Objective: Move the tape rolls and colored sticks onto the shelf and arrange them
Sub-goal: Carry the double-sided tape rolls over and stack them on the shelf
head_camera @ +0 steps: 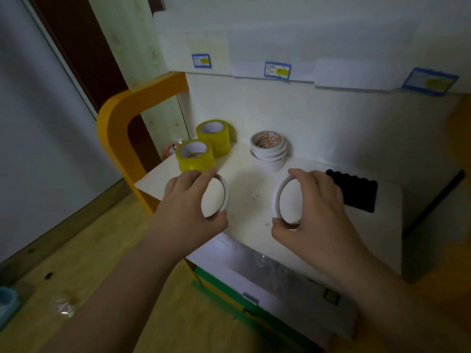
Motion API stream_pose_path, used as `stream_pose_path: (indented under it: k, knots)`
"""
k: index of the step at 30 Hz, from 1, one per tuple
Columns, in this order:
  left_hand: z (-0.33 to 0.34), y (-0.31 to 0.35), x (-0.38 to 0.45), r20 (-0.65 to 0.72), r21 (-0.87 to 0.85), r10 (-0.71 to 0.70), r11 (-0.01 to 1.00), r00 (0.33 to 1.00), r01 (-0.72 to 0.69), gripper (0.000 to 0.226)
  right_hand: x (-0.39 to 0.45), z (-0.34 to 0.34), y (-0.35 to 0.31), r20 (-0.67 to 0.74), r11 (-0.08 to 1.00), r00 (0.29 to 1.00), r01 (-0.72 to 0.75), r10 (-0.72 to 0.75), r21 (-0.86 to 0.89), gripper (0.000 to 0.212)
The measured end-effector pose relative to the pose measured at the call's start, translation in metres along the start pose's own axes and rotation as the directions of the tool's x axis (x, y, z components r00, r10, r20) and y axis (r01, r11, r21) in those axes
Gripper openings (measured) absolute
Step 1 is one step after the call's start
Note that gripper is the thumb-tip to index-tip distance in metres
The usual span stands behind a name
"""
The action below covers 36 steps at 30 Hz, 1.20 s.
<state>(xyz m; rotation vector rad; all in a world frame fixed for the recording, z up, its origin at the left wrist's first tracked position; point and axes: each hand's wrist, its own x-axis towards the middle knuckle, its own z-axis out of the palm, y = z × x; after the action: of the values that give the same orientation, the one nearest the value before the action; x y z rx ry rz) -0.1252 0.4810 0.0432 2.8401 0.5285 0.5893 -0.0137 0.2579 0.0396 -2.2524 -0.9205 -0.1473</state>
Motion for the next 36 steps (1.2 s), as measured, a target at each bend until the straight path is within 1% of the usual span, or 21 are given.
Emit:
stream_pose_path:
  k: [2,5,8,10,13,15,16,19,22,25,28,32,36]
  knots:
    - [0.006,0.000,0.017,0.011,-0.014,0.014,1.000,1.000,-0.013,0.087,0.002,0.004,0.002,-0.018,0.999,0.999,-0.028,0.028,0.020,0.086]
    - [0.018,0.001,0.044,0.033,-0.059,0.066,0.996,0.997,-0.064,0.089,0.003,0.012,0.010,0.004,0.996,0.997,-0.079,0.079,0.032,0.085]
    - [0.033,-0.001,0.077,0.013,-0.157,0.123,0.980,0.992,-0.120,0.091,0.005,0.017,0.019,0.003,0.993,0.993,-0.114,0.114,0.023,0.083]
    - [0.039,0.001,0.100,0.010,-0.209,0.129,0.970,0.992,-0.124,0.094,0.008,0.016,0.022,0.009,0.988,0.988,-0.154,0.154,0.019,0.083]
    - [0.049,0.005,0.138,0.069,-0.245,0.141,0.962,0.988,-0.120,0.103,0.012,0.013,0.027,-0.002,0.979,0.979,-0.204,0.204,-0.025,0.084]
    - [0.056,0.008,0.166,0.133,-0.286,0.206,0.945,0.969,-0.162,0.111,0.015,0.013,0.028,-0.028,0.968,0.970,-0.244,0.242,-0.060,0.085]
    - [0.059,0.010,0.179,0.162,-0.298,0.248,0.935,0.955,-0.192,0.111,0.016,0.013,0.028,-0.041,0.960,0.963,-0.269,0.266,-0.075,0.085]
    - [0.070,0.016,0.213,0.215,-0.283,0.365,0.911,0.906,-0.300,0.106,0.017,0.015,0.024,-0.081,0.935,0.941,-0.336,0.328,-0.118,0.086]
    - [0.084,0.020,0.238,0.230,-0.269,0.441,0.885,0.868,-0.379,0.105,0.016,0.017,0.020,-0.121,0.905,0.919,-0.391,0.375,-0.165,0.087]
    - [0.098,0.019,0.252,0.250,-0.268,0.470,0.874,0.846,-0.406,0.104,0.014,0.022,0.015,-0.128,0.881,0.899,-0.436,0.418,-0.184,0.088]
    - [0.107,0.018,0.257,0.281,-0.252,0.488,0.868,0.827,-0.427,0.105,0.013,0.027,0.012,-0.156,0.870,0.890,-0.453,0.428,-0.197,0.087]
    - [0.114,0.016,0.258,0.267,-0.233,0.496,0.865,0.826,-0.444,0.101,0.018,0.035,0.008,-0.174,0.845,0.871,-0.490,0.460,-0.215,0.086]
    - [0.113,0.010,0.252,0.225,-0.276,0.490,0.861,0.842,-0.428,0.110,0.027,0.041,0.006,-0.175,0.848,0.872,-0.486,0.456,-0.211,0.088]
